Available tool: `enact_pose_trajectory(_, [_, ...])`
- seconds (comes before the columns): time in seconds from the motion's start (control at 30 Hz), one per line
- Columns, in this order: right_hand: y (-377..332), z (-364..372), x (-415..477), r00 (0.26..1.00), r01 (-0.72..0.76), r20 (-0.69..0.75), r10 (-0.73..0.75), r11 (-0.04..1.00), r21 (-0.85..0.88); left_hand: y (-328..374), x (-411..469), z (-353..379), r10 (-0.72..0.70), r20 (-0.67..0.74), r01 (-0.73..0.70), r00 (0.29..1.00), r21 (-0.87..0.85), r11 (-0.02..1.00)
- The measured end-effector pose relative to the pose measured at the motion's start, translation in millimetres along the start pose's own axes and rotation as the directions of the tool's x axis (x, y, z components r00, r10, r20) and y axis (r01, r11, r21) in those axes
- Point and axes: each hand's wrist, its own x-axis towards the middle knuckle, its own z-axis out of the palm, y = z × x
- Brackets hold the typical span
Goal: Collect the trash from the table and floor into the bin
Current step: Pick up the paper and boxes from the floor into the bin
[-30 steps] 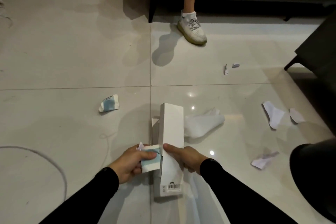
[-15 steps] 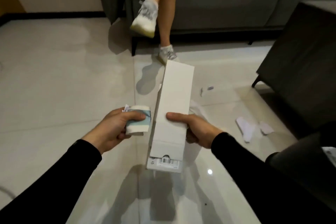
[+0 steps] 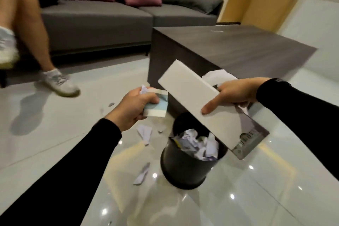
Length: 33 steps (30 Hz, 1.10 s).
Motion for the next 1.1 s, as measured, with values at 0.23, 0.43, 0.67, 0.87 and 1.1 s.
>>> enact_pose_trajectory(0.23, [65.4,23.0,28.5,0.986,-0.163,-0.046,0.158,0.973,-0.163,-62.9,41.3,81.5,-0.015,-0.066,0.043,0.998,0.45,0.892])
enact_pose_trajectory(0.43, [58.8,54.1,84.0,0.99,-0.139,-0.018,0.143,0.92,-0.367,-104.2,60.1,117.6,-0.104,-0.016,0.076,0.994,0.789,0.609])
enact_pose_trajectory(0.67, [56.4,83.8,144.6,0.988,-0.11,0.047,0.15,0.876,-0.469,-134.7,82.9,140.1,-0.428,0.104,0.067,0.898,0.929,0.365])
enact_pose_trajectory(0.87, [55.1,100.2,163.1,0.992,-0.075,-0.118,0.031,0.921,-0.382,-124.3,93.2,139.4,-0.258,0.209,-0.147,0.943,0.96,0.239])
enact_pose_trajectory(1.1, [20.0,64.8,128.3,0.986,-0.087,0.104,0.133,0.929,-0.359,-32.7,103.3,44.2,0.27,0.021,-0.163,0.963,0.842,0.515])
